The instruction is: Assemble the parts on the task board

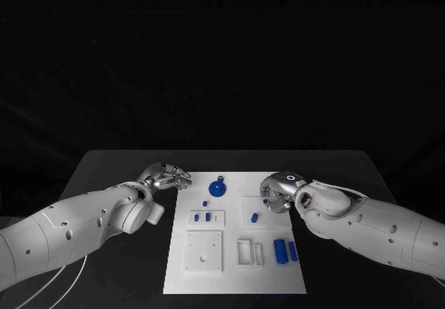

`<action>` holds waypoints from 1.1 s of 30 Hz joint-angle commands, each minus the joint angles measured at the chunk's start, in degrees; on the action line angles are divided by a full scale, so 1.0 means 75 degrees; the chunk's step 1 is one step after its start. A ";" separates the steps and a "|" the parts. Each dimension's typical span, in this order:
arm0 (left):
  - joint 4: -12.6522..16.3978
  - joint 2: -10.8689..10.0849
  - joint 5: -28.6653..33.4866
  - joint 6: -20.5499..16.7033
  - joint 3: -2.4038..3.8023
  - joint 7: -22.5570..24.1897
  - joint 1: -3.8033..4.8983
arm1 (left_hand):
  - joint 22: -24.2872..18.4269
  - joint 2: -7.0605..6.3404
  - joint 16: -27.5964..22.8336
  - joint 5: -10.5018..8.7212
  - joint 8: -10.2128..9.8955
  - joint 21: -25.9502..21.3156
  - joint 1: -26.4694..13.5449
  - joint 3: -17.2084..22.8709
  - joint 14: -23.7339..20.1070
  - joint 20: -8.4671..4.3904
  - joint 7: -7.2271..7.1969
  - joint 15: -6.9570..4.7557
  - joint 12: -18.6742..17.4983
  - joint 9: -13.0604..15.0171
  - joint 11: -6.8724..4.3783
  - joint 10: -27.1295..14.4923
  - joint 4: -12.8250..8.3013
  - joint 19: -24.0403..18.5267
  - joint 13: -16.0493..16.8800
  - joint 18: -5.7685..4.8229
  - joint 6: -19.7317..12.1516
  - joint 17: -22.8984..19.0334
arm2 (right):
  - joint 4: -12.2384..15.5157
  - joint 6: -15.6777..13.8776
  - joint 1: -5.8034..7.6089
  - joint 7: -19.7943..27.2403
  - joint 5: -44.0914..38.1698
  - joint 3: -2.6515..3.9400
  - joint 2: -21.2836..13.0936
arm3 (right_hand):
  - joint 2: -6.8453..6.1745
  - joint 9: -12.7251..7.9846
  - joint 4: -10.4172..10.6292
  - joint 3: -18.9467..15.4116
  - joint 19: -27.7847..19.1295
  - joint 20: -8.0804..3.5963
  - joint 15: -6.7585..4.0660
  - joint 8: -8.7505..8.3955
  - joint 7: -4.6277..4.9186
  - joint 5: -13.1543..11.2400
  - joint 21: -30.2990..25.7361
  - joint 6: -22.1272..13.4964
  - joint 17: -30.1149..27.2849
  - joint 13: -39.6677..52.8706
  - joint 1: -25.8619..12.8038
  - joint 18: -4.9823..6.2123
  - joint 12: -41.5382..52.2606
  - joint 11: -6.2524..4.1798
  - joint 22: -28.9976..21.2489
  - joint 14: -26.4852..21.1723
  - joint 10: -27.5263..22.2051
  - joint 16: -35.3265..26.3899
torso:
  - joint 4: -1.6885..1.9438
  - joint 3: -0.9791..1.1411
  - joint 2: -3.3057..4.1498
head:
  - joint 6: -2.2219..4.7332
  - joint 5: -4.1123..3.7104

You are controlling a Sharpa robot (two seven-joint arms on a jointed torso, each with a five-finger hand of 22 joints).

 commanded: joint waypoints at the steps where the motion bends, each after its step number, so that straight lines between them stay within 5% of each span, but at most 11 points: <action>1: 0.0068 -0.0037 0.0494 0.0101 0.0006 0.0265 0.0009 | 0.0016 0.0052 -0.0057 0.0020 0.0033 -0.0033 -0.0029 -0.0042 0.0006 0.0005 -0.0002 0.0040 -0.0033 0.0010 0.0014 -0.0036 0.0005 -0.0037 -0.0012 -0.0031 -0.0035 -0.0003 | -0.0090 0.0100 -0.0032 -0.0142 -0.0307 -0.0019 0.0053 | -0.0084 -0.0012 0.0025 0.0062 0.0048 -0.0004 0.0011 0.0006 0.0004 -0.0047 -0.0019 0.0072 -0.0011 -0.0016 -0.0008 0.0363 -0.0048 -0.0028 0.0094 0.0043 0.0159 0.0045 | 0.0005 -0.0005 0.0013 | -0.0029 0.0004; 13: 0.0132 -0.0069 0.0632 0.0143 0.0006 0.0273 0.0014 | 0.0035 0.0069 -0.0131 0.0013 0.0038 -0.0048 -0.0051 -0.0066 0.0063 0.0018 0.0002 0.0044 -0.0035 0.0012 0.0018 -0.0039 0.0024 -0.0048 -0.0025 -0.0019 -0.0050 0.0020 | -0.0218 0.0177 -0.0087 -0.0118 -0.0354 -0.0084 0.0148 | 0.0110 0.0024 0.0234 0.0475 0.0140 -0.0002 -0.0110 0.0136 -0.0134 -0.0588 -0.0007 0.0413 -0.0090 -0.0058 0.0038 0.0363 -0.0152 -0.0154 0.0133 0.0090 0.0673 0.0121 | 0.0000 -0.0002 0.0002 | -0.0068 0.0045; 33: 0.0123 -0.0084 0.0640 0.0169 0.0006 0.0226 0.0019 | 0.0050 0.0077 -0.0189 0.0005 0.0046 -0.0062 -0.0051 -0.0081 0.0112 0.0017 -0.0005 0.0037 -0.0041 0.0015 0.0022 -0.0051 0.0023 -0.0048 -0.0040 -0.0009 -0.0057 0.0048 | -0.0254 0.0178 -0.0196 -0.0398 -0.0659 -0.0242 0.0341 | 0.0171 0.0067 0.0200 0.0509 0.0201 -0.0046 -0.0253 0.0267 -0.0293 -0.0618 0.0045 0.0789 -0.0147 0.0055 -0.0077 0.0363 -0.0133 -0.0302 0.0146 0.0148 0.1110 0.0161 | -0.0003 -0.0006 0.0003 | -0.0121 0.0032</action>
